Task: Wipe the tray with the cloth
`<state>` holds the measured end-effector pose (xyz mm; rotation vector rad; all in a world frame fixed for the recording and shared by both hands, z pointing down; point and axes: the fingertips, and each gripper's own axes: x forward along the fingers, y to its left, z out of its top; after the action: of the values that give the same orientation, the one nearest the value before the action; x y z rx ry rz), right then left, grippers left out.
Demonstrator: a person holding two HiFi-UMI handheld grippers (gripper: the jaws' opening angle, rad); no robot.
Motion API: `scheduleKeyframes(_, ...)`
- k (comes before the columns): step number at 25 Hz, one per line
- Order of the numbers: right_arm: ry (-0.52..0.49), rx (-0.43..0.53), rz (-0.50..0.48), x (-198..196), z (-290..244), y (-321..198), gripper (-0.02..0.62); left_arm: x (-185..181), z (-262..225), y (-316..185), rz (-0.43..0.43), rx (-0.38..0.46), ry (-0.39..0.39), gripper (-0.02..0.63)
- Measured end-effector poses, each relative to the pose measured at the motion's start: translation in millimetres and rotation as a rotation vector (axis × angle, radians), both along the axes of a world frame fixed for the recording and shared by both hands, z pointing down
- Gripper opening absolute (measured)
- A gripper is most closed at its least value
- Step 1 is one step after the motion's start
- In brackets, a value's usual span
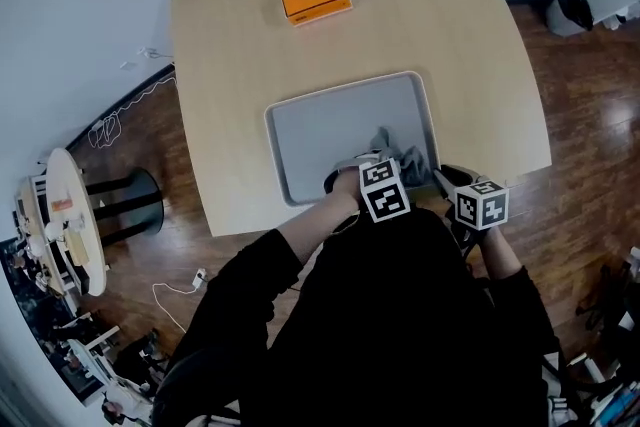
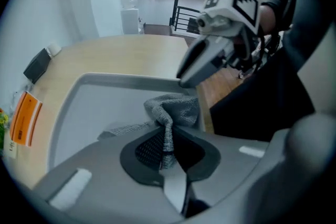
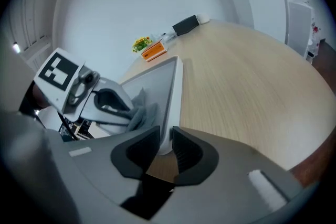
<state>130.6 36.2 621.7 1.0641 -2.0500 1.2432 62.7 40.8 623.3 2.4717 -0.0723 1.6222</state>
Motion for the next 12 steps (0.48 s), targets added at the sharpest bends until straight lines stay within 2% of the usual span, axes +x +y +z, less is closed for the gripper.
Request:
scheduleKeyframes(3,0.011,-0.003,-0.006,-1,0,0,0.077,-11,1,30,-0.004,-0.030,0.018,0.006)
scheduleKeyframes(6,0.019,-0.007,-0.012,-3,1,0,0.078,-18,3,24,-0.004,-0.045,0.029,0.006)
scheduleKeyframes(8,0.020,-0.010,-0.010,-5,0,0,0.078,-21,3,3,-0.022,-0.042,0.030,0.008)
scheduleKeyframes(12,0.021,-0.007,-0.006,-6,1,1,0.078,-31,3,-69,-0.096,0.025,0.011,0.008)
